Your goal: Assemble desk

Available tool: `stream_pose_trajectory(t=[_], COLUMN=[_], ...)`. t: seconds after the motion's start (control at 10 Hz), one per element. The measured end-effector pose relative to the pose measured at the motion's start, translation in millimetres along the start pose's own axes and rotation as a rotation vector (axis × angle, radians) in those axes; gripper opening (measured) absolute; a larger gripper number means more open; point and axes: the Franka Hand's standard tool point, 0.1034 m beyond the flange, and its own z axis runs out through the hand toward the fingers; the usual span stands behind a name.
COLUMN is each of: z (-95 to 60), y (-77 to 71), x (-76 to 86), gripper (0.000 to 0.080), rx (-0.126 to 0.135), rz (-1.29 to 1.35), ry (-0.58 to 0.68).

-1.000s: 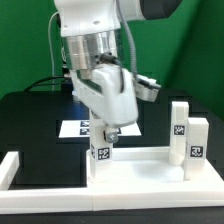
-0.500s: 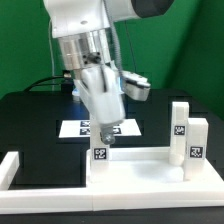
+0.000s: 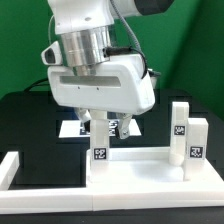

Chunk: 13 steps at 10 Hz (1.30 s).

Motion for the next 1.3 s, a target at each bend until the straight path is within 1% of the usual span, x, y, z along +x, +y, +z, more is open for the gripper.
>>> stream_pose_trajectory(t=[0.1,0.2,0.3,0.4,0.5,0.7,0.8,0.9,1.0,1.1,1.3], z=[-0.6,-0.9,0.6,2.4,2.4,2.5,2.6,2.6,2.6,2.9,-0.5], y=[2.2,4.9,9.1,10.5,10.5,10.8,10.7,10.7,10.6,9.0,5.4], x=[1.9,5.3,8.3,8.2,8.2,8.4,8.2,8.2,8.1,7.7,4.7], gripper=[0.0649,0.0649,0.0649,0.0649,0.0649,0.0391,0.0391,0.029,0.029,0.029,0.029], rx=[-0.019,-0.04,-0.042,-0.042,-0.042,-0.042,-0.041,-0.041,-0.041,-0.04,-0.032], rz=[-0.173,-0.404,-0.597,-0.622,-0.599,-0.579,-0.489,-0.43,-0.39,-0.258,0.109], ry=[0.009,0.015,0.009,0.005,0.005,0.006,0.007,0.008,0.009,0.016,0.015])
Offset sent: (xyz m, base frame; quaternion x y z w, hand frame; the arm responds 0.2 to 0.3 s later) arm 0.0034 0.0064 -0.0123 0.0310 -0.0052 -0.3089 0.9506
